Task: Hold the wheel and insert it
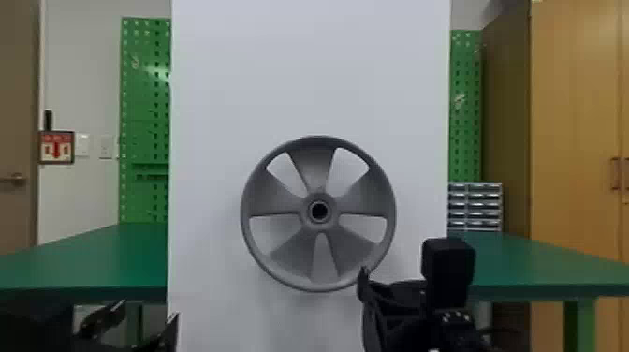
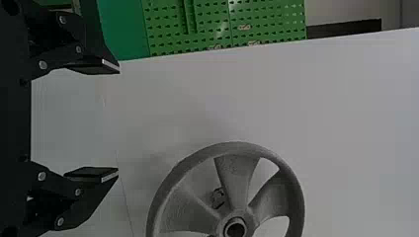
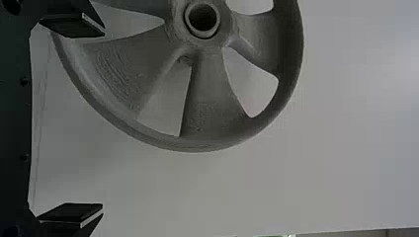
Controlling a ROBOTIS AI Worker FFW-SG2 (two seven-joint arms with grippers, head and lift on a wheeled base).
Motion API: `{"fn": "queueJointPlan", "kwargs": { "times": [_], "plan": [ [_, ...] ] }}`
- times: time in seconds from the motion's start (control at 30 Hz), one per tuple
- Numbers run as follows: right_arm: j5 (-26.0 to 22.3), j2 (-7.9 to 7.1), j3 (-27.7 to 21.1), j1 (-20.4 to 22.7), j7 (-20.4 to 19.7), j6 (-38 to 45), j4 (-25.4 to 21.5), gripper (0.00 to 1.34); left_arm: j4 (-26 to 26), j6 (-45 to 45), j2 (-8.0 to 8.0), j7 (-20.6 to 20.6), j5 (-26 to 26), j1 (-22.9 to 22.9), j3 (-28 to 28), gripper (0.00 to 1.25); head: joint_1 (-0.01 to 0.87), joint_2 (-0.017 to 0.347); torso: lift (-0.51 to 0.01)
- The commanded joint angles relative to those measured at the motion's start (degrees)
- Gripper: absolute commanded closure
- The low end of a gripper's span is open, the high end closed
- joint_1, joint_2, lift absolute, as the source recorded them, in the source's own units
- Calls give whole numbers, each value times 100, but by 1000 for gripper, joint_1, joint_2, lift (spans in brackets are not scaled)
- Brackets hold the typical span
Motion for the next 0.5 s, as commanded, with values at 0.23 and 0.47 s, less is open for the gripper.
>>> {"fn": "queueJointPlan", "kwargs": {
  "times": [0.23, 0.47],
  "plan": [
    [252, -39, -181, 737, 510, -435, -91, -1, -28, -9, 0, 0, 24, 40, 92, 507, 0, 0, -499],
    [287, -4, -339, 1247, 642, -1129, 164, 36, -28, -9, -9, 0, 51, 75, 144, 507, 0, 0, -499]
  ]
}}
